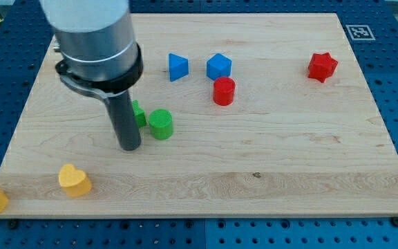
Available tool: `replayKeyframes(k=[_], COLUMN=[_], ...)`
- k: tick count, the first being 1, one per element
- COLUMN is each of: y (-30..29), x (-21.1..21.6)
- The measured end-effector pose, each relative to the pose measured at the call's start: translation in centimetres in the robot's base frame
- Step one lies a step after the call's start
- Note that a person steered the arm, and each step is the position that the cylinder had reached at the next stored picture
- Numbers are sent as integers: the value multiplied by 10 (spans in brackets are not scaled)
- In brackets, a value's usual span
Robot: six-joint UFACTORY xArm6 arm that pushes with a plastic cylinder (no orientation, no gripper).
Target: Push the yellow heart right to the yellow hexagon
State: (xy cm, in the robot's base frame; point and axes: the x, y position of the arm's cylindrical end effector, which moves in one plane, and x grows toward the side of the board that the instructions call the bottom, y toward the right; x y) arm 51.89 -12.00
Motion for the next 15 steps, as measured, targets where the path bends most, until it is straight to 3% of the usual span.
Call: replayKeyframes(k=[5,7,9,11,15], y=[-91,-78,-9,-16,-107], x=[29,29,29,37,43])
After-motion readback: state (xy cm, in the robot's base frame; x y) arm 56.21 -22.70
